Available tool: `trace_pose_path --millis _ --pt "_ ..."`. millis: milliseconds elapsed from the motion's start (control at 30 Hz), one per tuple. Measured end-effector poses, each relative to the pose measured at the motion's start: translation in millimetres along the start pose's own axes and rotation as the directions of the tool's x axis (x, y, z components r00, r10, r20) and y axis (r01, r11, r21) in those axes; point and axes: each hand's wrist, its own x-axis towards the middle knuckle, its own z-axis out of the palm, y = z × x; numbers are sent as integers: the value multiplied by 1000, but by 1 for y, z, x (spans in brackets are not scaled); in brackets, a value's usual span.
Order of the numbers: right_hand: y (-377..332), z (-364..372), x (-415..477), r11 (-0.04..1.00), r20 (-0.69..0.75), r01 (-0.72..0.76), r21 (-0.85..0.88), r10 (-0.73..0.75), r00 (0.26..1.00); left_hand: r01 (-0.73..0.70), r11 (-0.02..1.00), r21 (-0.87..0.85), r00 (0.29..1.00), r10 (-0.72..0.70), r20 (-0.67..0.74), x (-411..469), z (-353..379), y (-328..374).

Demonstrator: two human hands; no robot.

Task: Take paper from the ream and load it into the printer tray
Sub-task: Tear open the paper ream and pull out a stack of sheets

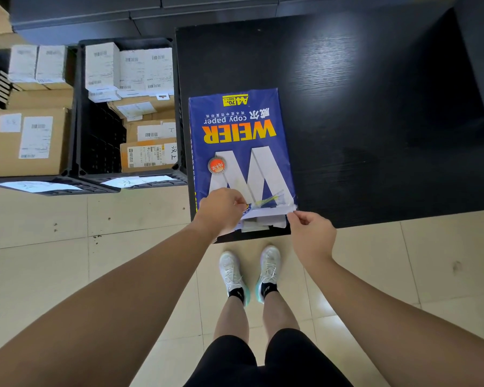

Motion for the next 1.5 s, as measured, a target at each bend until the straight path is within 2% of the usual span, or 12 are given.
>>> trace_pose_path --millis 233,500,833,1000,1200,1367,1500 --pt "-1 4 -3 997 -24 44 -59 -45 999 -24 999 37 1000 24 15 -1 0 -2" --pt "0 10 -5 979 -35 118 -168 -125 991 -26 1000 1 1000 26 12 -1 1 -3" --pt "-11 13 -1 1000 -85 0 -19 -1 996 -47 999 5 999 47 7 -3 1 -5" --pt "-4 10 -1 991 -11 -94 98 96 995 -94 994 51 995 92 33 -2 -1 -8" --pt "13 6 -7 957 104 -197 215 178 978 -68 997 -18 997 69 35 2 -1 -10" --pt "6 7 7 822 225 -354 447 279 933 -106 994 -17 994 106 10 0 -2 -12" --pt "4 9 15 859 224 -325 396 253 941 -120 992 -35 993 120 -12 -8 -3 -10"
